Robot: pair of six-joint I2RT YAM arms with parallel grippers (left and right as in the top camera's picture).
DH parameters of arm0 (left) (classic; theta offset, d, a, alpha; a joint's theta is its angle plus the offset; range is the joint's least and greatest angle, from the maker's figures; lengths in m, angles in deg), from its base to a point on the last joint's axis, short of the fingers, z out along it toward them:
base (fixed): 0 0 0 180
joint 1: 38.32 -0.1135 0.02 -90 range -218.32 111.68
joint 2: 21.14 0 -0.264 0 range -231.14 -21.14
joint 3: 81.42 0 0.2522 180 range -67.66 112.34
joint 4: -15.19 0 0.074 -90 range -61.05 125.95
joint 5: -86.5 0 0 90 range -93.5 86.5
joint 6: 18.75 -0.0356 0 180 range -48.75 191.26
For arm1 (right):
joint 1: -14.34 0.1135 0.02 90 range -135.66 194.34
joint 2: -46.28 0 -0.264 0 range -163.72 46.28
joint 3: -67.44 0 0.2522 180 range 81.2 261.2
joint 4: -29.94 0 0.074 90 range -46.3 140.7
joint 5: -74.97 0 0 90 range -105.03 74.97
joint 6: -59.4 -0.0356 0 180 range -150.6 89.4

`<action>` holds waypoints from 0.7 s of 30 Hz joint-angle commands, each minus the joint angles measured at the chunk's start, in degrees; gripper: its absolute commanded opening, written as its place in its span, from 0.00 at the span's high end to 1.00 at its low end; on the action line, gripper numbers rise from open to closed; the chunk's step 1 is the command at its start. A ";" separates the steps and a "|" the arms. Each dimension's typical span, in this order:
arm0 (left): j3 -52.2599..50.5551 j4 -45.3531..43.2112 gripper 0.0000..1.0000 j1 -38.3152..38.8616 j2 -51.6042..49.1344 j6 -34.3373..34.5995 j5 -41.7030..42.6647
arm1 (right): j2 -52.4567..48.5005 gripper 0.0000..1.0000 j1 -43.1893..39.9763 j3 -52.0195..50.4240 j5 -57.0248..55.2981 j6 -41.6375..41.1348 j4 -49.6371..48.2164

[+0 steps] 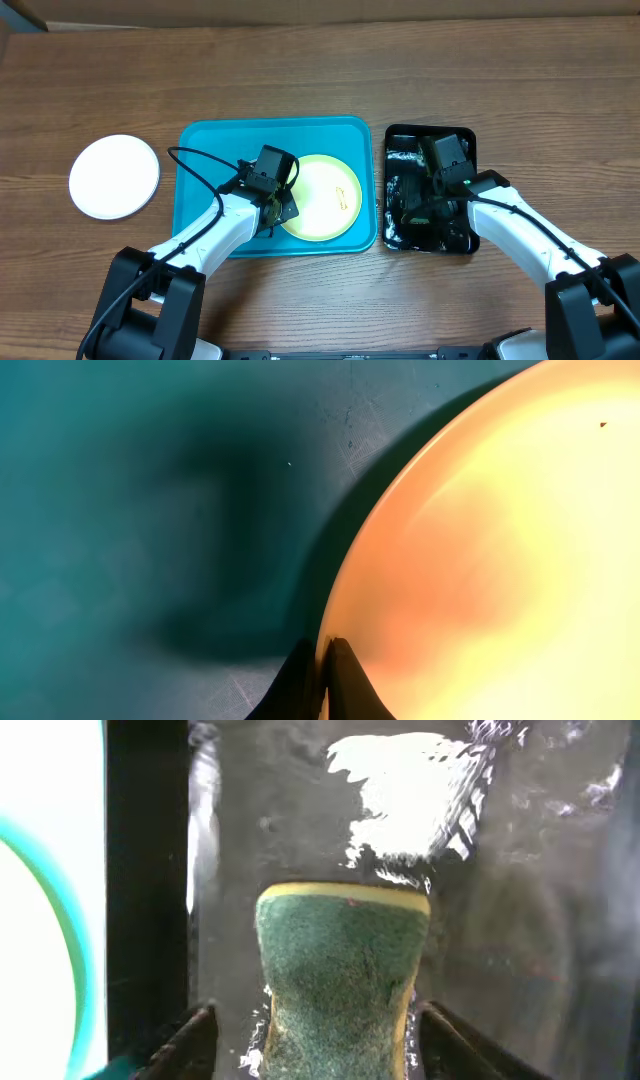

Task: Clean dirty plates on tray and stack at the side
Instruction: 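Rub the sponge inside the black tray with the right gripper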

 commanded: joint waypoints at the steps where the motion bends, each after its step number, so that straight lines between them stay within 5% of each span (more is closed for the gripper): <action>1: -2.60 0.68 0.96 -0.31 -2.16 0.96 0.46 | -0.04 0.33 0.17 -0.31 0.09 -0.04 -0.11; 9: -2.62 0.70 0.96 -0.31 -2.19 0.96 0.48 | -0.04 0.34 0.20 -2.47 0.11 -1.31 -1.68; 13: -2.62 0.72 0.96 -0.31 -2.19 0.96 0.48 | -0.04 0.44 0.17 -3.67 0.11 -1.36 -3.28; 19: -2.67 0.70 0.96 -0.31 -2.19 0.98 0.46 | -0.04 0.46 0.17 -3.89 -0.13 -1.31 -3.72; 21: -2.78 0.70 0.96 -0.31 -2.19 1.22 0.46 | -0.04 0.56 0.20 -4.13 -0.11 -1.33 -3.87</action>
